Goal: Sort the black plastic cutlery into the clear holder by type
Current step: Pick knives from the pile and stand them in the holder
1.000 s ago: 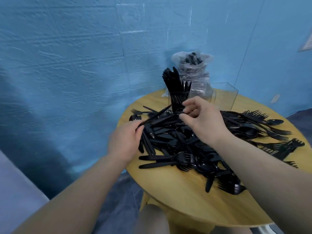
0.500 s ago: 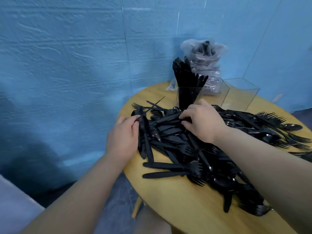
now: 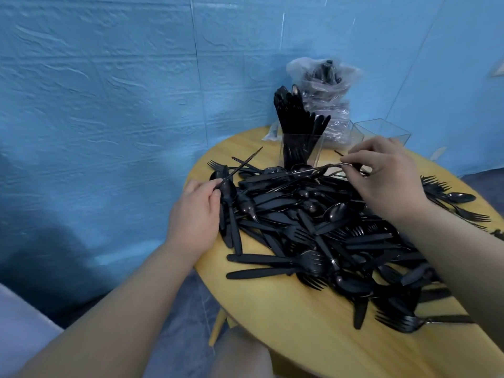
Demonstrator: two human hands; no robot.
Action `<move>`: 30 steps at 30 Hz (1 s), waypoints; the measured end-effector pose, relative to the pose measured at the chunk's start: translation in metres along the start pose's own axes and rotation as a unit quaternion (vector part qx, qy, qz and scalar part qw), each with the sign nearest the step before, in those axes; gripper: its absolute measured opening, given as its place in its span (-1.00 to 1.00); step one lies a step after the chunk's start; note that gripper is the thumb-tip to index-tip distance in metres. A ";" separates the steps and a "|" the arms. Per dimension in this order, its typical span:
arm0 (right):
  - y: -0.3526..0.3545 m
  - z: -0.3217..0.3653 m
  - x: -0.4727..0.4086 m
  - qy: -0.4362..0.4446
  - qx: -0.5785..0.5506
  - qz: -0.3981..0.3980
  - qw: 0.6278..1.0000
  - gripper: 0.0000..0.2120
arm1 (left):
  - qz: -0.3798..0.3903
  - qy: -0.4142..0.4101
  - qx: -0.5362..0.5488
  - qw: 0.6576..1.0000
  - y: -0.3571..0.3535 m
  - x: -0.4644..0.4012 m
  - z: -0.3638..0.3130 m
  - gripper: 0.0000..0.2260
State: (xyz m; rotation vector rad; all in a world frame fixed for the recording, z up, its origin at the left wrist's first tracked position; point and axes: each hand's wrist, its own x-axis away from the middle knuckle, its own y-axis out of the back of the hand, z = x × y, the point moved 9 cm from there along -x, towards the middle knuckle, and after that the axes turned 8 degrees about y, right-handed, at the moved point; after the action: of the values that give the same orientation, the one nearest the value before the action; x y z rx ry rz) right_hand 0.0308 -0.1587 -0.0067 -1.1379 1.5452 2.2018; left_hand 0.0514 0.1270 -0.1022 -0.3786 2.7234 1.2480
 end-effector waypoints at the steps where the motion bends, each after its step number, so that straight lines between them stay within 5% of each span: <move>1: -0.001 0.000 0.002 0.001 0.007 0.008 1.000 -0.93 | -0.001 0.000 0.000 1.000 0.000 0.000 0.000 -0.68; 5: -0.034 0.013 0.007 0.046 0.094 0.138 0.985 -0.79 | 0.000 -0.004 -0.005 1.000 0.000 0.000 -0.001 -0.68; 11: -0.079 0.077 -0.005 0.143 0.054 0.255 0.955 -0.56 | -0.004 -0.001 -0.004 1.000 0.000 0.000 0.000 -0.69; 16: -0.116 0.079 -0.008 0.086 0.037 0.356 0.930 -0.59 | 0.006 -0.005 -0.011 1.000 -0.001 0.000 -0.002 -0.69; 25: -0.097 0.074 -0.009 0.169 0.054 0.290 0.940 -0.76 | 0.011 -0.014 -0.008 1.000 -0.001 -0.001 -0.004 -0.68; 30: -0.056 0.057 -0.013 0.138 0.066 0.235 0.960 -0.80 | 0.021 -0.022 -0.029 0.999 -0.003 0.000 -0.007 -0.67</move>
State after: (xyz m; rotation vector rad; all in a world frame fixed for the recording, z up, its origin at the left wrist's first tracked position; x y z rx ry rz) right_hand 0.0451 -0.0821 -0.0290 -1.1715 2.2447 2.2348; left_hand 0.0526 0.1196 -0.1000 -0.2990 2.6773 1.3317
